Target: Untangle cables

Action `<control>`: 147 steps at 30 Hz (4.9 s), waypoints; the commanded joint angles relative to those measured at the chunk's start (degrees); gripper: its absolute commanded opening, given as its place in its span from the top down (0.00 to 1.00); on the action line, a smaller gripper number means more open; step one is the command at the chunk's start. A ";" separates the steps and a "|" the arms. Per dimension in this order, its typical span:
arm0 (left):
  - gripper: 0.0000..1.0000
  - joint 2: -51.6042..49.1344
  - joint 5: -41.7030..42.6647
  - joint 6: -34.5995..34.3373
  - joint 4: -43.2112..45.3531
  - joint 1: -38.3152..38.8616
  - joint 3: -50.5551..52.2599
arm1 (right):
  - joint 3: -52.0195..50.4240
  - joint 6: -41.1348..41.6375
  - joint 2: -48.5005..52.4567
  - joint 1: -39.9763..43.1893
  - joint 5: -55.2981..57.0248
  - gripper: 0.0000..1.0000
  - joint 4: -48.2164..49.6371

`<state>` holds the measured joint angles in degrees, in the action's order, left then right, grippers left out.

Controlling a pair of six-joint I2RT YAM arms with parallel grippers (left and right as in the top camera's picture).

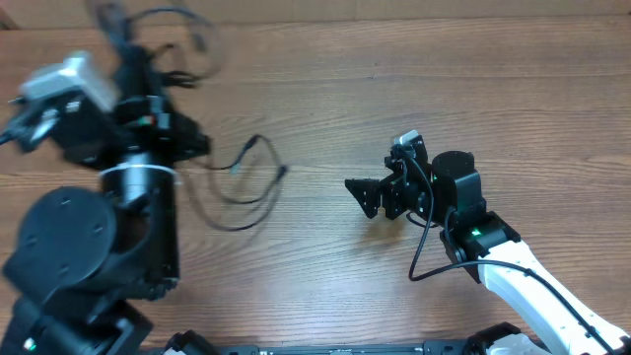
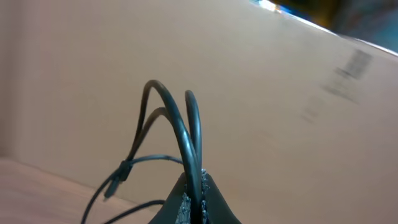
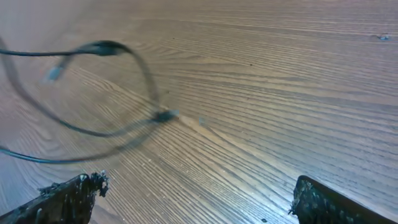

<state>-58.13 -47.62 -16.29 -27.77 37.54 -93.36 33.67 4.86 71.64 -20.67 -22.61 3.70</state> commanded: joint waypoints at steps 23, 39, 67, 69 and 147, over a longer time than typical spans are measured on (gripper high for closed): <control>0.96 -15.58 -14.47 5.29 -8.50 0.42 -3.15 | 0.52 0.31 -0.13 0.15 0.72 0.00 0.17; 0.96 -44.54 7.30 -19.15 -21.22 -0.63 -3.15 | 0.52 0.26 -0.13 0.15 2.25 0.00 -0.61; 0.01 -44.09 27.28 -25.81 -30.45 -12.55 -3.17 | 0.52 0.26 -0.13 0.15 2.47 0.00 -0.63; 0.01 -44.09 27.08 -28.17 -32.85 -14.36 -3.19 | 0.52 0.26 -0.13 0.15 2.47 0.00 -0.66; 0.01 -61.92 34.03 7.21 -41.00 -19.37 -7.02 | 0.52 -0.37 -0.13 0.15 4.61 0.00 -0.63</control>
<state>-123.02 -13.69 -17.69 -68.36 18.00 -97.51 33.67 4.73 71.64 -20.67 -19.00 3.09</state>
